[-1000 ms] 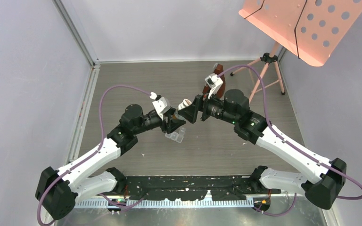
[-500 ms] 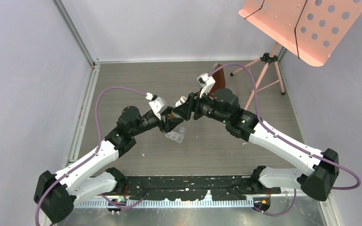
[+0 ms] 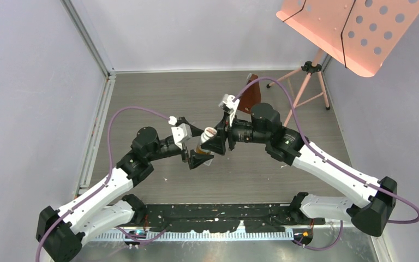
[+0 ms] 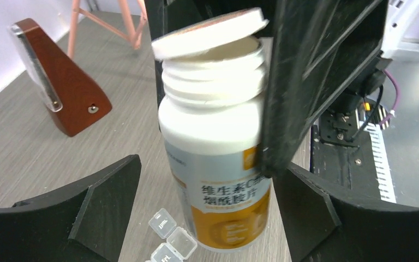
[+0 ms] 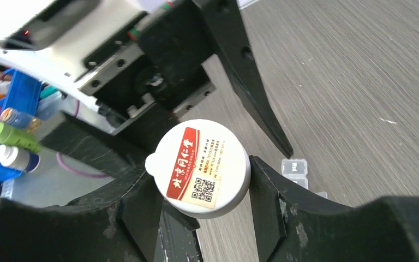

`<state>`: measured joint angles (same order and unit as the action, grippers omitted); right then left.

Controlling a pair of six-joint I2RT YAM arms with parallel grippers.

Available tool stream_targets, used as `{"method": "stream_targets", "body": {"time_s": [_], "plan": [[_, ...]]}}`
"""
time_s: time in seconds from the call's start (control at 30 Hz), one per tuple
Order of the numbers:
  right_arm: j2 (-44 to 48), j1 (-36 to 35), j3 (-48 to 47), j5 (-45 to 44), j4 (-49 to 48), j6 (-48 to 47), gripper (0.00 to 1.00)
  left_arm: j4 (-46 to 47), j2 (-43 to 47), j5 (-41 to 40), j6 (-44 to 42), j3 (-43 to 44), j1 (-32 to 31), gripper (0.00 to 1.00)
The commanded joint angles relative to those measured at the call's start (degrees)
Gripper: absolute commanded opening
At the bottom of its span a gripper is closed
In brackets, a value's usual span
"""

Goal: Sort the pills into containers

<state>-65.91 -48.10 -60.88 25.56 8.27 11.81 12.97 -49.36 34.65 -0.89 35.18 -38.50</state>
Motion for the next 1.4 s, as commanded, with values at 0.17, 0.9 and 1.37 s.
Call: {"method": "stream_targets", "body": {"time_s": [0.17,0.9,1.37], "plan": [[3.49,0.45,-1.84,10.37,-4.41,-4.89,0.22,0.94,-1.67,7.75,2.29,1.38,0.74,0.52],[1.24,0.46,-0.95,10.36,-4.39,-7.02,0.22,4.59,-4.45,15.11,9.81,3.4,2.7,0.74],[1.79,0.89,0.45,6.71,-3.65,-4.91,0.63,6.13,-4.46,13.12,10.73,0.96,3.69,0.0]]}}
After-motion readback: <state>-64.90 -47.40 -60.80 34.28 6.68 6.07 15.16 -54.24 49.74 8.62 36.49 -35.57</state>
